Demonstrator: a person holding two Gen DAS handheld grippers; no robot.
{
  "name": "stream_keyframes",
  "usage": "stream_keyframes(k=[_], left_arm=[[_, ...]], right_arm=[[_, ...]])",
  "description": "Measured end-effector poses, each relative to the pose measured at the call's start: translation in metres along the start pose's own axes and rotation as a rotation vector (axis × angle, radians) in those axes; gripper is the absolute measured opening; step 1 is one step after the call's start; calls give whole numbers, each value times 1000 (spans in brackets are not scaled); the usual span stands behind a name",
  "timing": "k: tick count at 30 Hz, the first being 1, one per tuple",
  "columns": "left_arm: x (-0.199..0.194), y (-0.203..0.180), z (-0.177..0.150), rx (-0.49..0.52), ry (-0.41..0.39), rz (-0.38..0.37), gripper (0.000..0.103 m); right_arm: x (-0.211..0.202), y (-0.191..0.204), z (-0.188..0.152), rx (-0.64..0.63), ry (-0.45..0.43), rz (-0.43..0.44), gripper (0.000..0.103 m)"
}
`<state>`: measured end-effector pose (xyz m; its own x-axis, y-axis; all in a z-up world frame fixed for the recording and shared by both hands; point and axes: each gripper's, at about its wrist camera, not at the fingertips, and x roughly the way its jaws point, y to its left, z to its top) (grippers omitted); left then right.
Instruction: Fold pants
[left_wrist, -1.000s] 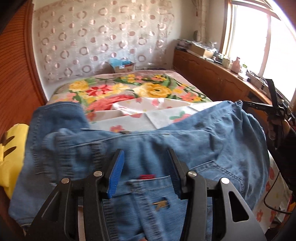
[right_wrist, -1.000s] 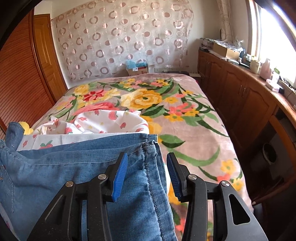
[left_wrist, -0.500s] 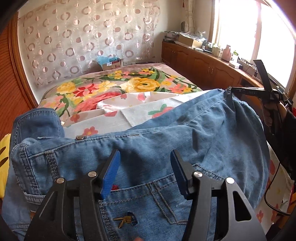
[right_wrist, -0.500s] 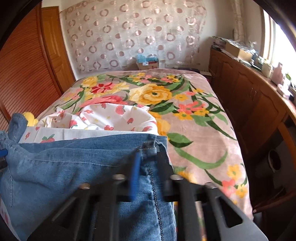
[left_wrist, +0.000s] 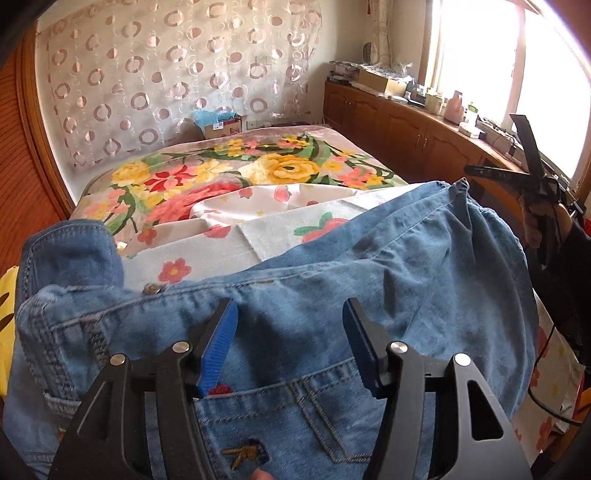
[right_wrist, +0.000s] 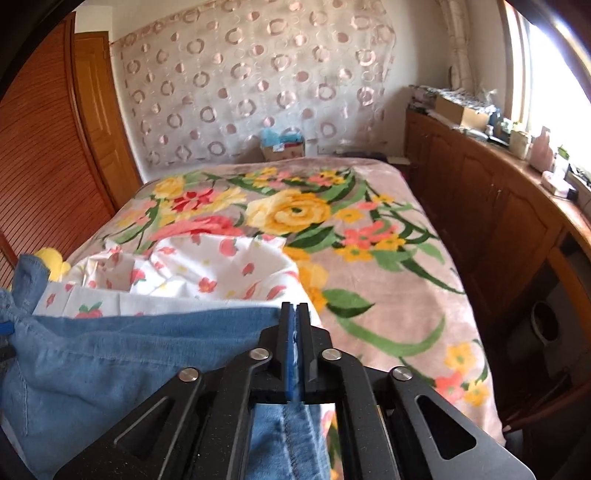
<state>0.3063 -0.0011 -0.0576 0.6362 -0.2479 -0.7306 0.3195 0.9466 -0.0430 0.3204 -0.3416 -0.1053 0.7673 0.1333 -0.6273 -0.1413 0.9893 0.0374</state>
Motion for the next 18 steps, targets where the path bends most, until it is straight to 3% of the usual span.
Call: stream_keyframes(k=[1,2,3,15,18], left_arm=[[1,-2,1,6,-1,-1,60],[4,-5,5,20,2,1,60],[6,-8,7,32,10,1,60],[46,-33,35,116,111,-132,60],[58,-41,29,139,157,-131,54]], right_arm=[[1,-1,0,-3,5,-4,27],[2,-3,8,-3,12,-6,42],[3,-5,10,2,15,1,46],[7,-9,17,4,80,62,46],[9,-10,17,11,89,70,46]])
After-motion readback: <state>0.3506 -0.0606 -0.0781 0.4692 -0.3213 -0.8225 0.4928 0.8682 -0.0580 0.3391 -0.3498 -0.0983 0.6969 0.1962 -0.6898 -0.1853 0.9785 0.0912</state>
